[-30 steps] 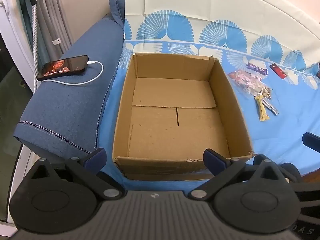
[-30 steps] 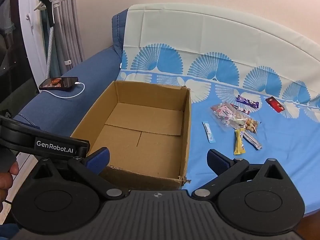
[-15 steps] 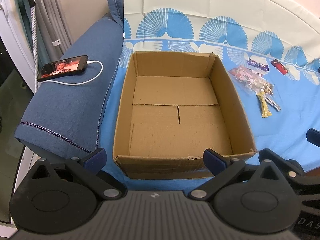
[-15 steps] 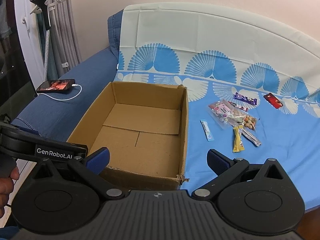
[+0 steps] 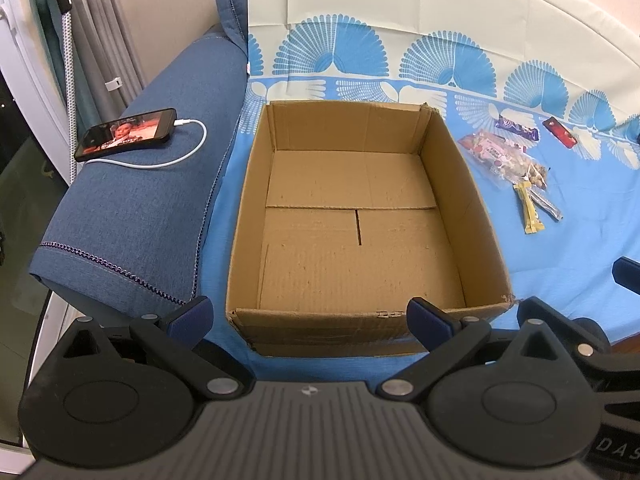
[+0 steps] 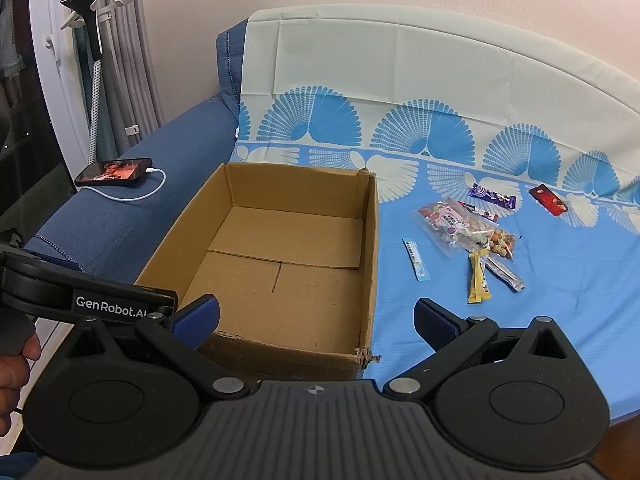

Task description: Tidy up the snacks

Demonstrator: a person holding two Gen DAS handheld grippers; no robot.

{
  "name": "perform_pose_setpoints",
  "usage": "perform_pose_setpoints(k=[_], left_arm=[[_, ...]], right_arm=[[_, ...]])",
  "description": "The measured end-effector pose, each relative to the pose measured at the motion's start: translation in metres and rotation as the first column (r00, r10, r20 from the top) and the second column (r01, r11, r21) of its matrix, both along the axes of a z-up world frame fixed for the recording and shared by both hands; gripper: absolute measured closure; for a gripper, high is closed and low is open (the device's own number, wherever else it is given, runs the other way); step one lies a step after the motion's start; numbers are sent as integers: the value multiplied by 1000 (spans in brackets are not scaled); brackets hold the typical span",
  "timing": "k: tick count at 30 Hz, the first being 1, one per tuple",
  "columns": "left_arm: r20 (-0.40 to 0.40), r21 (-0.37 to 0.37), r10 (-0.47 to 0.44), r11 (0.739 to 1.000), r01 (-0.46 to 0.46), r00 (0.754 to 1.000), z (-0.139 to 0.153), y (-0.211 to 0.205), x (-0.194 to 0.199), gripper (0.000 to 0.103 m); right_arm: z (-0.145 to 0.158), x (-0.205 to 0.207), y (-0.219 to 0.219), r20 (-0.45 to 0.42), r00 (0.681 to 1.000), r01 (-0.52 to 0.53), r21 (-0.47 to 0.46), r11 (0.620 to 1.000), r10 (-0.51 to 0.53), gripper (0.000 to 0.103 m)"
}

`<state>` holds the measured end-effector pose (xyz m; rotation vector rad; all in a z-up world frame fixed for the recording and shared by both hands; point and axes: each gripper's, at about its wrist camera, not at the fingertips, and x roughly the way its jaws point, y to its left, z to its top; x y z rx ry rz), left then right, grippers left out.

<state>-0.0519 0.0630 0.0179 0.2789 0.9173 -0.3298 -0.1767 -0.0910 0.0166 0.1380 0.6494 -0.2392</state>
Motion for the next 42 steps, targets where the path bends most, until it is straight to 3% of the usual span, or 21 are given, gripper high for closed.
perform_pose_setpoints(k=[14,25,37,42], left_arm=[[-14,24,1,1000,0,1000,-3,-6,3,0],[-23,63,-21,998,23,1000,-6,-24,5,0],[-38,115,-63,991,67,997,-11,-57,7,0],[-37,125,-105,986,109,994,-11,-79,10,0]], right_arm=[[-6,2,-8,-38,999,-3,18,1000,4,0],[-14,1,-30,-35,999,34,110,993,-31,0],[-30,-3,-73,-33,991,134,220,966,-130,0],[-39,-6,-109,-39,974,227,227,947,-224,0]])
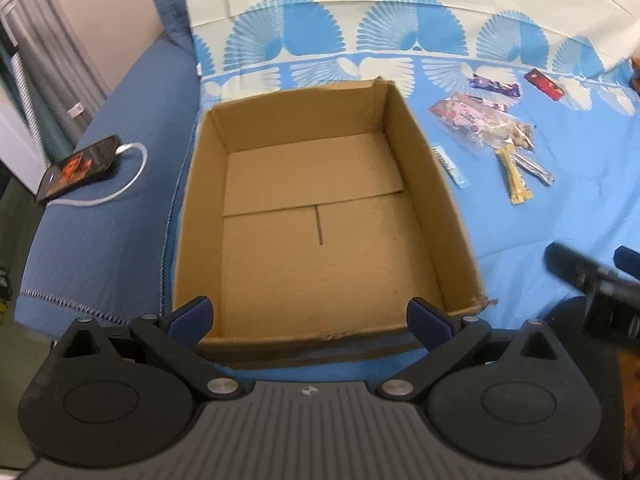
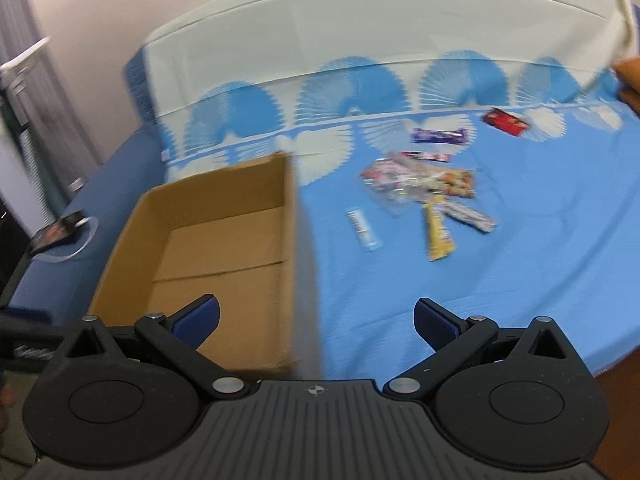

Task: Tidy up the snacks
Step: 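Reach to the snacks and grasp the yellow bar with left tool while right grasps silver stick pack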

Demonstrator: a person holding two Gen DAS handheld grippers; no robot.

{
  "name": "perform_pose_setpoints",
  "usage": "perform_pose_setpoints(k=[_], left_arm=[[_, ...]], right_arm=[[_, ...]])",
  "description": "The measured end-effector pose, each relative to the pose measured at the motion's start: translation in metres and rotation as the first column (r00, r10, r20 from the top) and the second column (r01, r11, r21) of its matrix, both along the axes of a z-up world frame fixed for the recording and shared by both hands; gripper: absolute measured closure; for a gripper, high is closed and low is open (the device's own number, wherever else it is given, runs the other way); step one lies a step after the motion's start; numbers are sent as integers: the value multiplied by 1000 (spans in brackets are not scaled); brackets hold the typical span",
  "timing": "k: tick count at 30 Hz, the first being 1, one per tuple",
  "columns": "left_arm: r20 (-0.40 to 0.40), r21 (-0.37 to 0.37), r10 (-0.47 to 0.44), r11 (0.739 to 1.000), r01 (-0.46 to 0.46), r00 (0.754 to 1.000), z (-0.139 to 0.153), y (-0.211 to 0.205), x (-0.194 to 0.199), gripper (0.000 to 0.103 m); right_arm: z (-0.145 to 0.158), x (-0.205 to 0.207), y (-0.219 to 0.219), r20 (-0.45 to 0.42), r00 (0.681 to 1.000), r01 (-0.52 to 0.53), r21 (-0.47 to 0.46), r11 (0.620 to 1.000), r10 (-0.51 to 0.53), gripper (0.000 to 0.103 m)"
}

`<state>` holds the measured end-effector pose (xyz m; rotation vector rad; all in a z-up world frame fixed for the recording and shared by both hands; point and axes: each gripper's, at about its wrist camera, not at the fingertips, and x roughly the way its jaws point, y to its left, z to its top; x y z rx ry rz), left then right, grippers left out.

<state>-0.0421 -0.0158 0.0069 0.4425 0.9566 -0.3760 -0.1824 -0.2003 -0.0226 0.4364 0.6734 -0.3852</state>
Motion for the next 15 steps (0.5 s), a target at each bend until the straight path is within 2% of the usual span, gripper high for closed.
perform_pose_setpoints(k=[7,11,15], left_arm=[[-15,2,-24,1000,24,1000,1,-38,18,0],[-24,6,-25,1000,25,999,3,-64,34,0],[-30,13,-47,999,47,998,2,-99,49,0]], right_arm=[[-29,-4,-77,-5,982,188,-43,981,-188,0],[-51,9,-130,-30,968,245,-99,965,-249,0],[-84,37,-184,-110,954,254,-191,948,-278,0]])
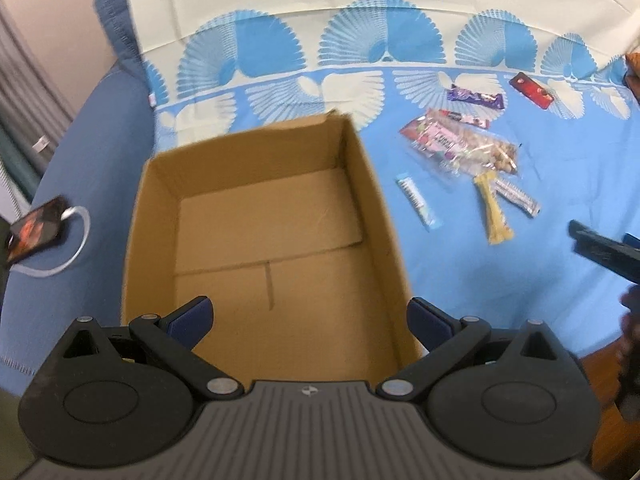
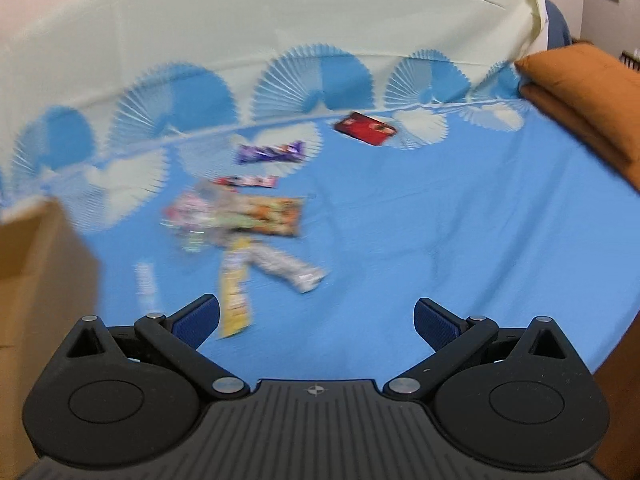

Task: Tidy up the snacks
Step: 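Reach to the snacks and grasp the yellow bar with left tool while right grasps silver stick pack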

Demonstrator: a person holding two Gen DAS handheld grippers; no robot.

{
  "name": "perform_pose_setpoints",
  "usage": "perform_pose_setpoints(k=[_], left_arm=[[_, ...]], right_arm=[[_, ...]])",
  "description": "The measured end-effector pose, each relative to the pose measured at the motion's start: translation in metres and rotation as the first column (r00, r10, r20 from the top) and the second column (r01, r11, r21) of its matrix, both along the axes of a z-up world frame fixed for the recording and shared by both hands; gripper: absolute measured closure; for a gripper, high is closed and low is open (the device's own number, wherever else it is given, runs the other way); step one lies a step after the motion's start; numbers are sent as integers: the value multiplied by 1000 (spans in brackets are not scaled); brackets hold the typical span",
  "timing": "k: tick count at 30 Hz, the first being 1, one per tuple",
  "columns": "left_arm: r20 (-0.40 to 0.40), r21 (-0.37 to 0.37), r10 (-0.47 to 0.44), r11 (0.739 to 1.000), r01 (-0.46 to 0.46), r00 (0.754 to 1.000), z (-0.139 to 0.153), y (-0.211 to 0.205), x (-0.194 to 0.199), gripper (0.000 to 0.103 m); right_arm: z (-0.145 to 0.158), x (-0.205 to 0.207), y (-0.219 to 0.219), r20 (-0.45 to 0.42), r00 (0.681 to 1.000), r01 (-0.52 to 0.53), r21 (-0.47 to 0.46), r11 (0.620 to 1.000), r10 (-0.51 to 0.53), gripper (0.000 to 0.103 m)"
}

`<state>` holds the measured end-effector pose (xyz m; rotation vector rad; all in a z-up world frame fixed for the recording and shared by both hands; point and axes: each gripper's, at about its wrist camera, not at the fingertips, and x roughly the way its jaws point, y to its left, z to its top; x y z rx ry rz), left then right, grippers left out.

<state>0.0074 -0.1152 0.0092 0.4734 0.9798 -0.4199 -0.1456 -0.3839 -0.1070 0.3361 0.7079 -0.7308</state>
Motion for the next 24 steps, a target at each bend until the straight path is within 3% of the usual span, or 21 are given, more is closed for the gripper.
perform_pose_setpoints(k=[5,10,14,15,19,22,24], left_arm=[[-26,-7,-19,1000,18,999,-4,-42,16,0],[-23,15,-15,1000,15,1000,-11,-71,33,0],[-30,34,-12,999,13,999,-20,-90,46,0],[-32,36,-14,999,15,999,-21,-94,49,0],[-39,30,-47,998,48,998,-30,-117,53,0],[-72,0,-62,998,62,995,-41,-140,62,0],[-103,-26,-66,998,64,992,-52,-155,69,0]], right_arm=[[-59,52,-55,-135,985,-103,42,994,108,0],[-93,108,-70,-204,937,-281,36,959,282,0],[-111,141,-73,-259,905,-350,0,937,338,0],[-111,141,-74,-218,910,-361,-2,932,352,3],[-110,130,-81,-75,927,-365,50,930,368,47],[-110,119,-80,-60,919,-390,24,921,391,58],[-107,109,-83,-61,933,-352,39,935,354,59]])
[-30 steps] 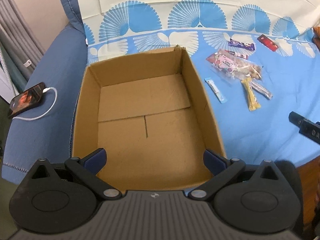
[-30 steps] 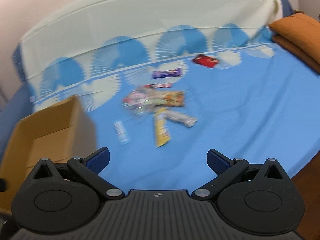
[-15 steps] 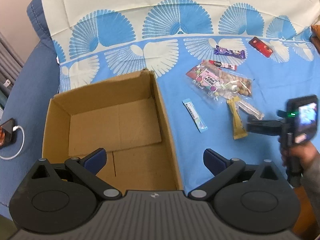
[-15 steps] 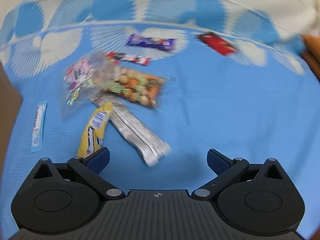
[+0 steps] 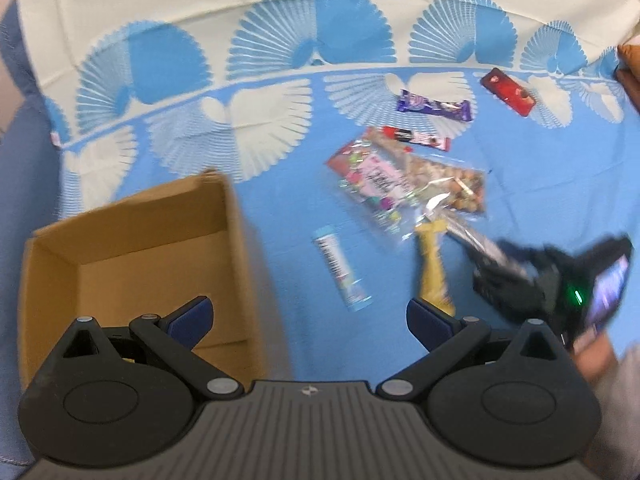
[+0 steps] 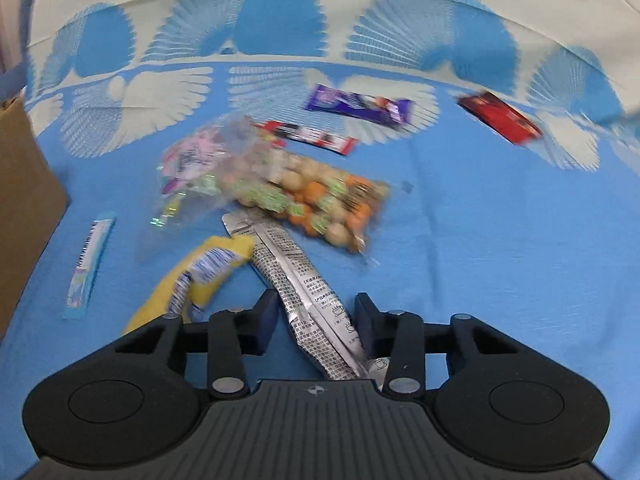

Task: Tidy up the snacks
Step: 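Reach to the snacks and grasp the yellow bar with left tool while right grasps silver stick pack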

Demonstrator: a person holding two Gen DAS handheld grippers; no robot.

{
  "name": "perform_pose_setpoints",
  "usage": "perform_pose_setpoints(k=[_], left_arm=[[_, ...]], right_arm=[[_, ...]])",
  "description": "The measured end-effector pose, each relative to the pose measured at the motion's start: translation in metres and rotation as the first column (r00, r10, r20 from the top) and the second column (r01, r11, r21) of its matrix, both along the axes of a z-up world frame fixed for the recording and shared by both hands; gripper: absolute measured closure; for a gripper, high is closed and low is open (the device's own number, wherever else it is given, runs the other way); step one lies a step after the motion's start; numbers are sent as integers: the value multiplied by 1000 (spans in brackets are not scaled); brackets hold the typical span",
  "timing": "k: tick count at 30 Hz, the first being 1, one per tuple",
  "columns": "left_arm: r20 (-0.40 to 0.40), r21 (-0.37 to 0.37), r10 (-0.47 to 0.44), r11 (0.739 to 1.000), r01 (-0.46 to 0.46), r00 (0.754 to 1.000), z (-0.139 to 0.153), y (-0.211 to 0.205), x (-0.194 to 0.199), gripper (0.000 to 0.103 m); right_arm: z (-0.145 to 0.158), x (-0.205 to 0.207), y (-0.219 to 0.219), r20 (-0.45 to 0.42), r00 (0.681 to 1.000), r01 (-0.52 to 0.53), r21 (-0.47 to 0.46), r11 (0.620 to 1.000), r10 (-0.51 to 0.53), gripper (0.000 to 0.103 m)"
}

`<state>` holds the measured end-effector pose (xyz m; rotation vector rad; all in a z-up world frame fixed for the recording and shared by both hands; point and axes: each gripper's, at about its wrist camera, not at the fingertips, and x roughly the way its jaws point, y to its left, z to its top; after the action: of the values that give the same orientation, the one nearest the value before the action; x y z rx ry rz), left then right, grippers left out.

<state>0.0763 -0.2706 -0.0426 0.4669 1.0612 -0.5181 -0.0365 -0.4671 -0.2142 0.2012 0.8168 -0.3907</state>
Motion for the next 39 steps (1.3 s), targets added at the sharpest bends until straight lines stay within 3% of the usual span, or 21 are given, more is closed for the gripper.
perform_pose_setpoints(k=[5,7,10,12,16,18,22,24,26,27,28,30,34,39], left_arm=[[-114,-51,-112,993,107,987,-47,-52,7,0],[-137,-11,-153,988,153,979,-77,-80,6,0],[-149,48,-140,988,149,979,-117,-112,7,0],[-203,69,-124,988,140,971,-145,-128,14,0],[-258,132,-61,986,98,964,-185,-137,25,0],[-247,111,-44,991,73,968,-185,-137,26,0],[-273,141,-26,988,67,962,-190,-144,30,0],[-287,157,-5,986,52,958,-188,-149,34,0],[-269,144,2,989,38,963,-179,-151,37,13],[-254,132,13,991,22,967,-172,-148,37,32],[-249,128,30,992,3,968,-166,-145,38,56],[-281,125,68,992,-34,957,-158,-138,40,76],[-308,63,60,997,-42,949,-140,-123,36,83],[-307,-65,-6,998,-14,952,-94,-90,15,83]], right_arm=[[9,-48,-11,-43,983,182,39,982,-180,60],[8,-66,-14,-47,974,223,44,974,-221,59],[4,-79,-17,-47,966,258,56,965,-255,58],[3,-81,-19,-40,964,264,56,963,-263,57],[1,-76,-23,-45,963,267,51,962,-265,40],[-1,-72,-23,-51,964,263,39,964,-261,32],[-5,-66,-23,-55,969,243,9,970,-242,18],[-7,-64,-24,-48,970,239,3,971,-239,18],[-5,-65,-25,-33,968,249,-2,969,-248,36],[-3,-66,-25,-20,967,255,3,967,-255,54],[-1,-68,-26,-16,963,269,8,963,-269,62],[0,-73,-28,-7,956,292,25,956,-292,69],[10,-85,-27,13,935,351,89,932,-354,73],[45,-106,-8,122,908,382,146,912,-400,73]])
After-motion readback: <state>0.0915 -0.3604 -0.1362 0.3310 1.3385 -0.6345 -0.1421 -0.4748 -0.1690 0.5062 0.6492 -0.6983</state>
